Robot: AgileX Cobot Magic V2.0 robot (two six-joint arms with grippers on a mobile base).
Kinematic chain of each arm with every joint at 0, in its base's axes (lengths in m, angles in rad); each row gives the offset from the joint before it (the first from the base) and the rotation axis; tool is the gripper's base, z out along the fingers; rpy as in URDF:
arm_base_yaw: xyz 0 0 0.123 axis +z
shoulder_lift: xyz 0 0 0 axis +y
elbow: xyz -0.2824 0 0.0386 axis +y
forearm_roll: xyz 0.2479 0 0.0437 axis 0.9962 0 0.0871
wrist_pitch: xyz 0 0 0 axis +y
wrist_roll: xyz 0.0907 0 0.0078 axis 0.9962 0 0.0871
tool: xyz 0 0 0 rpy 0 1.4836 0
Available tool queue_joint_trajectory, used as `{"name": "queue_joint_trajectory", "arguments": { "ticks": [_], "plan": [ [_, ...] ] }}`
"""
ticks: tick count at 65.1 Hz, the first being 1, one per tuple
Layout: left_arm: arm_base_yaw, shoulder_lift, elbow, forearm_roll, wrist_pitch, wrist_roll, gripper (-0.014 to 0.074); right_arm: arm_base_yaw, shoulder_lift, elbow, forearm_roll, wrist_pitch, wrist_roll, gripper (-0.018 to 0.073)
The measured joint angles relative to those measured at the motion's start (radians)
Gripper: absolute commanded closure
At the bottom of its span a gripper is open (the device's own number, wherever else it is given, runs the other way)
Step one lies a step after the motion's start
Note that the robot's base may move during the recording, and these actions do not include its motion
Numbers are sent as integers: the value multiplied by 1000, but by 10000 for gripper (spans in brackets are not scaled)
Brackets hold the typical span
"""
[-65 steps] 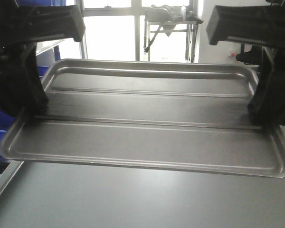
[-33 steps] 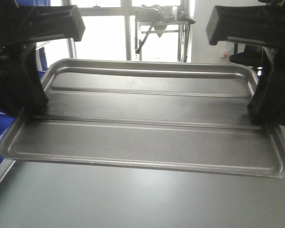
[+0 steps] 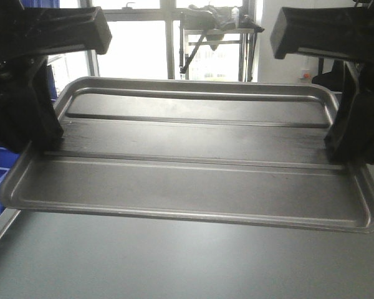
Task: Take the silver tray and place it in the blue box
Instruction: 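Hold the tray level in both grippers while the base drives to the blue crates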
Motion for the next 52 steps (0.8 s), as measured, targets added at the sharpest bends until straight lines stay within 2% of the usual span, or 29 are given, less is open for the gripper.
{"name": "queue_joint_trajectory", "arguments": {
  "ticks": [52],
  "plan": [
    [0, 2, 0, -2, 2, 0, 604, 0, 0, 0, 0, 0, 0, 489]
  ]
}}
